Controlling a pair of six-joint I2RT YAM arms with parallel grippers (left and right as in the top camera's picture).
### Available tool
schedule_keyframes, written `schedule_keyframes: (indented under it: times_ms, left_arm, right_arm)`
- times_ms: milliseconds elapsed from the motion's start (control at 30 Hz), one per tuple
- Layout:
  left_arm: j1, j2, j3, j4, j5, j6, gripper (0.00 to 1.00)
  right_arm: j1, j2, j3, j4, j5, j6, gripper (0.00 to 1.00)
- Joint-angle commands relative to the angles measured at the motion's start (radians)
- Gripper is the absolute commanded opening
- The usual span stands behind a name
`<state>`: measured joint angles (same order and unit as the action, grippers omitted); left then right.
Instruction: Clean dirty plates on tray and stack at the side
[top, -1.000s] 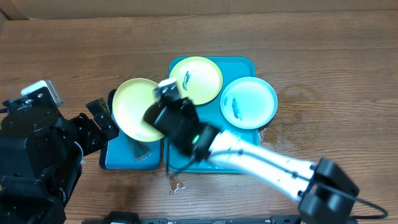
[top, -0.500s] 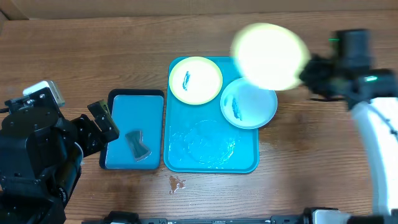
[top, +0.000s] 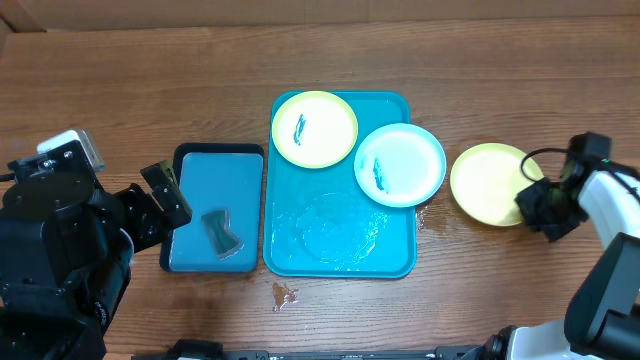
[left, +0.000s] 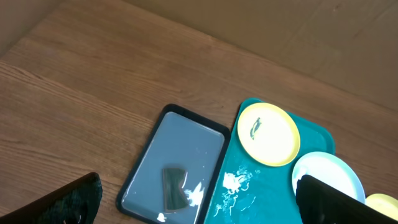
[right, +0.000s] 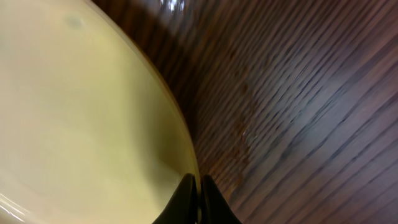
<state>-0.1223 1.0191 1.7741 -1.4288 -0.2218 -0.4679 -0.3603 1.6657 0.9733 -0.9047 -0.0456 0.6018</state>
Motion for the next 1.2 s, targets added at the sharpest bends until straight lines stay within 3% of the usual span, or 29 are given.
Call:
schedule_keyframes:
  times_ms: [0,67,200,233,300,333,367,533,767,867,1067,1167]
  left_arm:
    - [0.005,0.000,0.016,0.001,-0.014,0.020,1.00]
    - [0.005,0.000,0.016,0.001,-0.014,0.020,1.00]
    - [0.005,0.000,0.016,0.002,-0.014,0.020,1.00]
    - [0.005,0.000,0.016,0.004,-0.014,0.020,1.00]
    - [0.005,0.000,0.016,0.010,-0.014,0.019,1.00]
    - [0.005,0.000,0.016,0.012,-0.013,0.019,1.00]
    - [0.005,0.000,0.016,0.012,-0.013,0.019,1.00]
    - [0.005,0.000,0.016,0.011,0.027,0.020,1.00]
    - [0.005,0.000,0.016,-0.011,0.040,0.029,1.00]
    - [0.005,0.000,0.016,-0.014,0.074,0.087,1.00]
    - [0.005,0.005,0.014,-0.017,0.135,0.171,1.00]
    - [0.004,0.015,0.013,-0.023,0.137,0.207,1.00]
  right_arm:
    - [0.061,-0.010,-0.012,-0.003,0.038,-0.007,0.04]
    - [0.106,-0.019,-0.010,-0.009,0.043,-0.040,0.04]
    - [0.191,-0.061,0.003,0.008,0.045,-0.106,0.13]
    - [0.212,-0.073,0.011,0.016,0.044,-0.132,0.21]
    - [0.251,-0.092,0.033,0.032,0.044,-0.172,0.58]
    - [0.264,-0.095,0.043,0.044,0.040,-0.174,0.69]
    - [0.277,-0.097,0.051,0.069,0.012,-0.189,0.73]
    - [0.316,-0.093,0.055,0.267,-0.249,-0.325,0.69]
    - [0.388,-0.048,0.043,0.388,-0.171,-0.326,0.69]
    - [0.414,0.003,0.041,0.399,-0.134,-0.326,0.65]
    - [0.426,0.060,0.043,0.386,-0.131,-0.325,0.13]
    - [0.426,0.025,0.068,0.317,-0.132,-0.314,0.04]
